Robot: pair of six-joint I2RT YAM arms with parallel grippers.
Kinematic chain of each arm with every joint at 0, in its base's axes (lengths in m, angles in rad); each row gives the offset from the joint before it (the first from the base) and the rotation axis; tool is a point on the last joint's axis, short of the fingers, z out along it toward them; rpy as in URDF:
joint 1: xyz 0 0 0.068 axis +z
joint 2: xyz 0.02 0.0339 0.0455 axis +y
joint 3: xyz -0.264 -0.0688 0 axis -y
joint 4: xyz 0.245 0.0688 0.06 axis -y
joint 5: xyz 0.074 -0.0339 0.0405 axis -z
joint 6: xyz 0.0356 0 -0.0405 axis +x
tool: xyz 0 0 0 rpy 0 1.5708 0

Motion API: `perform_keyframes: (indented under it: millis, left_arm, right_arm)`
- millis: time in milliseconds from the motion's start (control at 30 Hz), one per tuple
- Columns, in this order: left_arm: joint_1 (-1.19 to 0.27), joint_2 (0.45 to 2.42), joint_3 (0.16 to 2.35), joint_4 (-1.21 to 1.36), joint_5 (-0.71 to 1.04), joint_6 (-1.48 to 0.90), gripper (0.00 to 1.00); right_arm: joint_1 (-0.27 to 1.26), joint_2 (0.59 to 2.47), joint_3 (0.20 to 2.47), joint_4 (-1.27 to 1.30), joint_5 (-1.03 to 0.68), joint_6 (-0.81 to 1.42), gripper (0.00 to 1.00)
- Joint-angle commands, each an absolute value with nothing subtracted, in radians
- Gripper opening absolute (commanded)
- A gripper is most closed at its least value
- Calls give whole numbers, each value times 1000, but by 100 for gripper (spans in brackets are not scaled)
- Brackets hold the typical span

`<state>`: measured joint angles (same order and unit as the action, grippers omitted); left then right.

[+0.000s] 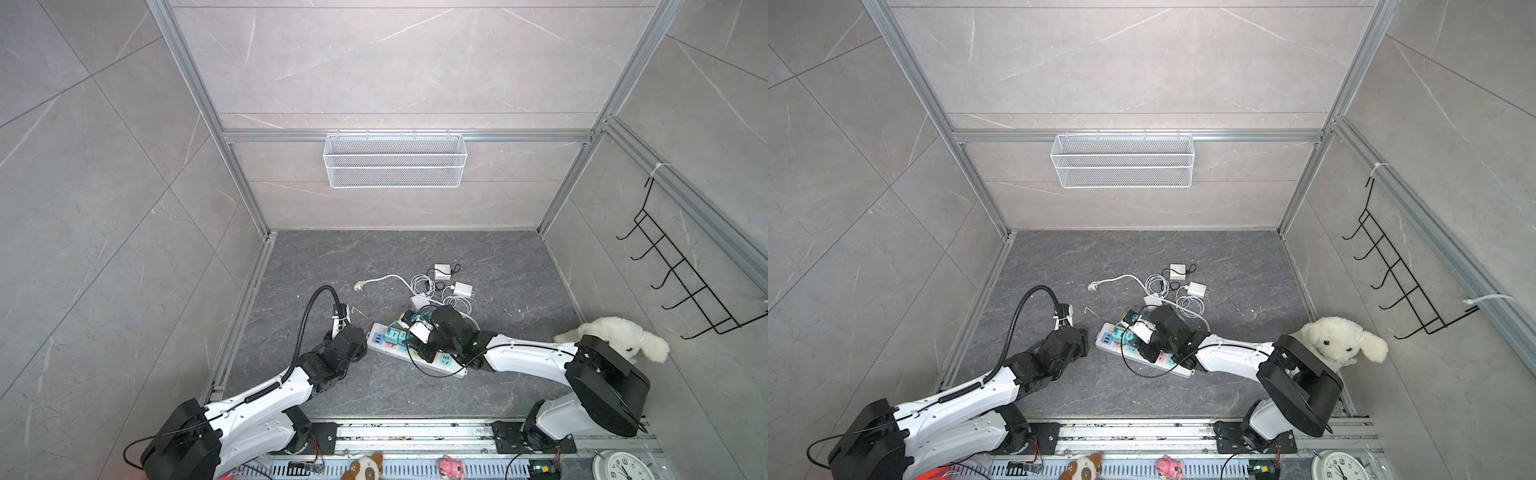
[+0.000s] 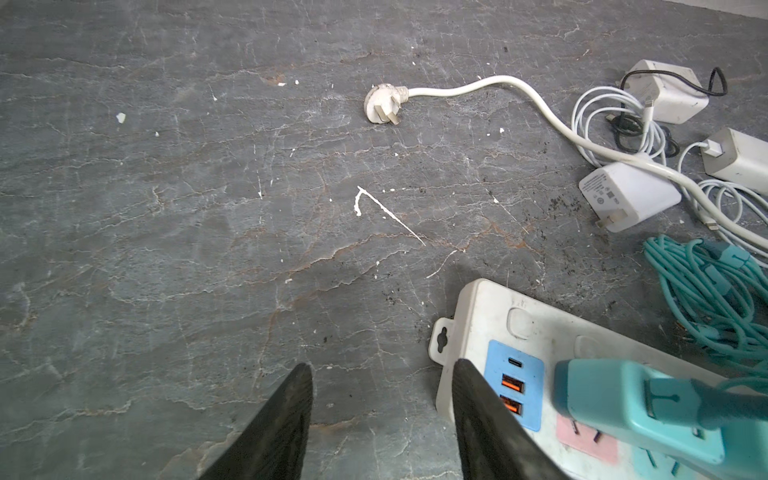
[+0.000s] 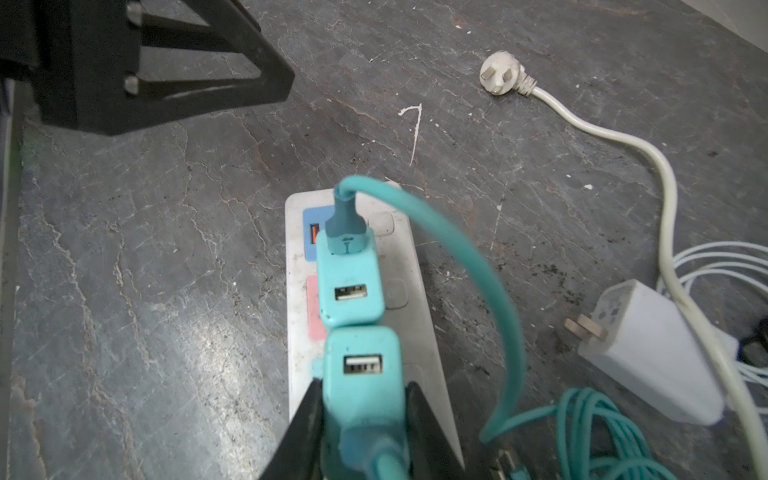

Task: Insert the plug
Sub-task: 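Press the teal charger's prongs down into the teal socket with the right gripper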

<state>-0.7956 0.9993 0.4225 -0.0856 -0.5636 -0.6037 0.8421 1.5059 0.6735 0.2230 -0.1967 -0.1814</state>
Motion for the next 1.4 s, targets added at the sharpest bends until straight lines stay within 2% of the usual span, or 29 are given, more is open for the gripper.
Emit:
perform_keyframes:
  millis: [0, 433, 900, 967, 1133, 1367]
  left_arm:
    - [-781, 975, 462, -107, -595, -561, 57]
    - [-741, 928, 467, -121, -584, -532, 57]
    - [-737, 873, 469, -151, -604, -509, 59]
    - [-735, 873, 469, -152, -606, -510, 60]
    - [-733, 874, 469, -157, -618, -515, 67]
    - [-732, 874, 463, -153, -624, -515, 70]
  right_arm:
    - [875, 1569, 658, 107, -215, -131, 0]
    - [952, 1606, 629, 188, -155, -60, 0]
    - [1012, 1691, 611, 316, -108, -34, 8]
    - [1013, 1702, 625, 321, -106, -35, 11]
    - [1019, 1699, 661, 297, -107, -43, 32]
    - [1019, 1661, 720, 233, -119, -57, 43]
